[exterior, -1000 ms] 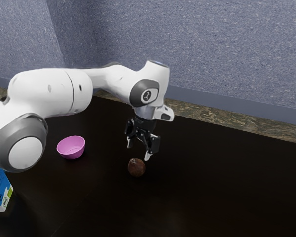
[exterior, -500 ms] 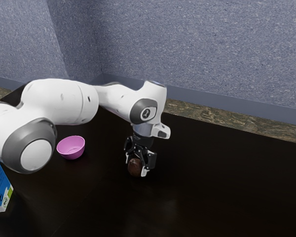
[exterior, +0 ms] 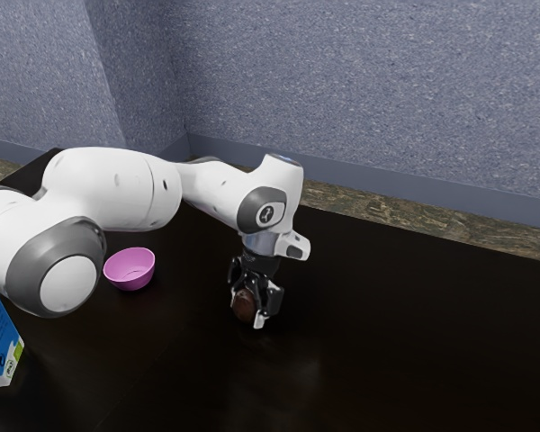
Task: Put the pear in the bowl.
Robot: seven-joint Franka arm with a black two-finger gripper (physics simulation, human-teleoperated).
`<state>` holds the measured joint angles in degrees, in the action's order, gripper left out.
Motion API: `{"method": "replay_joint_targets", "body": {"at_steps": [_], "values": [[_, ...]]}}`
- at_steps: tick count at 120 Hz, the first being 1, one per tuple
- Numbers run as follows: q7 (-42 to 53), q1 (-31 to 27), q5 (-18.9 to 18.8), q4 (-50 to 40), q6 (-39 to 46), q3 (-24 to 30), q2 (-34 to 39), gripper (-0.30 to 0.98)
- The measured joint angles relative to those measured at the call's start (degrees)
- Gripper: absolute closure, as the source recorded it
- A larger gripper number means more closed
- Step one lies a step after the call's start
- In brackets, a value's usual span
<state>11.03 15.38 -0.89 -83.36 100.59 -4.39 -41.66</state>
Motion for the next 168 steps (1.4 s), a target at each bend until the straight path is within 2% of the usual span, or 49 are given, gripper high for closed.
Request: {"method": "replay_joint_targets", "body": {"at_steps": [29,64,105,125,148,168], "values": [[0.38,0.23,-0.65,0.10,-0.12,0.01,0.47,0.31],[0.50,-0.31,-2.59,0.58,-3.56,-0.24,6.59,0.34],[1.71,-8.49,-5.93,0.84,-6.78,-1.45,10.76,0.36],[3.12,-11.81,-6.79,0.76,-7.23,-5.67,10.84,0.36],[5.22,-16.24,-7.04,0.10,-7.03,-7.38,10.55,0.35],[6.82,-16.85,-7.08,-5.96,-5.52,-8.36,12.10,0.35]]}}
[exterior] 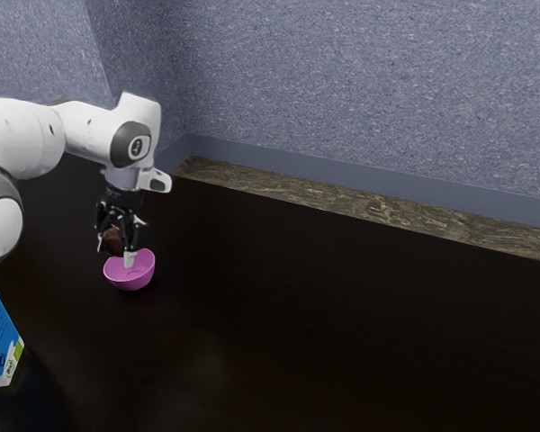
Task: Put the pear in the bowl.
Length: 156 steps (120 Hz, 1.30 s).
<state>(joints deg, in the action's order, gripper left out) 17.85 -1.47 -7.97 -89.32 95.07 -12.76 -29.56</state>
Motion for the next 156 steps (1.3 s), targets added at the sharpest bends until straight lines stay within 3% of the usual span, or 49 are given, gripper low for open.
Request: {"method": "replay_joint_targets", "body": {"at_steps": [58,82,104,120,133,156], "values": [[2.68,0.52,0.27,-2.39,5.07,-0.07,-1.53,0.33],[3.63,0.48,0.42,-1.77,5.17,-0.07,-1.77,0.15],[4.31,0.87,0.50,-1.50,4.96,-0.05,-1.37,0.06],[4.68,6.59,1.23,-1.46,4.29,0.60,9.26,0.03],[4.79,10.94,3.98,-1.69,3.32,2.91,19.95,0.02],[1.95,11.53,7.21,-1.40,-0.32,6.82,24.65,0.01]]}}
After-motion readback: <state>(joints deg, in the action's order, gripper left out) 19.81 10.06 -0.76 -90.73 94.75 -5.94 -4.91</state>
